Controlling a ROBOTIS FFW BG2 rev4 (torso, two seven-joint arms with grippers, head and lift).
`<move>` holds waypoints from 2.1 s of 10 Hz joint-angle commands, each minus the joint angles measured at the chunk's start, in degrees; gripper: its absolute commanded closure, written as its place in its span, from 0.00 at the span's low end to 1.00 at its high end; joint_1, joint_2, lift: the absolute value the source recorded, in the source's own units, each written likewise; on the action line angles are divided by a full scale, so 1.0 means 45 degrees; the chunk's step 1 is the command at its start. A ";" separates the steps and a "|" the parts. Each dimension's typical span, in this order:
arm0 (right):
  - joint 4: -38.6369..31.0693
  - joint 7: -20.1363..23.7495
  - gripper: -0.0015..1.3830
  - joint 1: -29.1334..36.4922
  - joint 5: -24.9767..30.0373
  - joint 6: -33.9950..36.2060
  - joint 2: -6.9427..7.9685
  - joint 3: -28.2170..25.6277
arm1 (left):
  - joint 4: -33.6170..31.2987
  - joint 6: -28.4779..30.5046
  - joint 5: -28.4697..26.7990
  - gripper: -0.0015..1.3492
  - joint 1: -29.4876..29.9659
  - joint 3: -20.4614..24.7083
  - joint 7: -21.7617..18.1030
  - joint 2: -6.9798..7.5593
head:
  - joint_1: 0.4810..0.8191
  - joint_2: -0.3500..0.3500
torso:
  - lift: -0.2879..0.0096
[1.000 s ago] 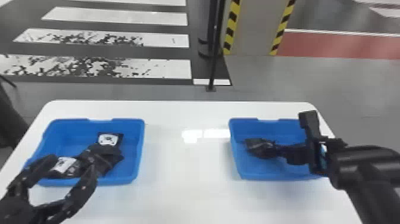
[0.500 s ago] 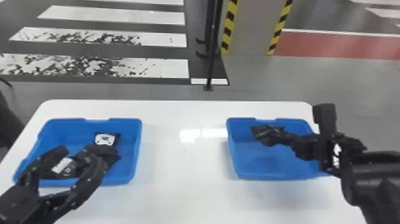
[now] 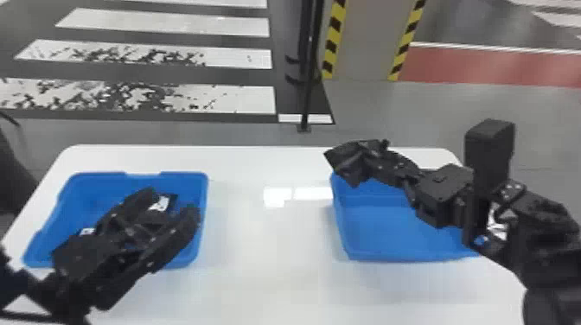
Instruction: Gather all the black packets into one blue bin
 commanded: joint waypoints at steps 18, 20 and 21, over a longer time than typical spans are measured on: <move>-0.1640 0.0355 0.02 0.0982 -0.2161 -0.0859 0.0325 0.1838 | 0.2715 -0.3134 0.3495 0.90 -0.3938 -0.3953 -0.0096 0.0461 | 0.60 0.49 | 0.60; -0.1608 0.0492 0.13 0.2294 -0.3049 -0.1609 0.0891 0.0111 | 0.2715 -0.3165 0.2607 0.90 -0.3344 -0.2481 -0.0292 0.0461 | 0.59 0.50 | 0.60; -0.1671 0.0590 0.14 0.3107 -0.3151 -0.1734 0.1243 -0.0701 | 0.2715 -0.2977 0.1794 0.90 -0.3001 -0.1465 -0.0370 0.0461 | 0.60 0.50 | 0.60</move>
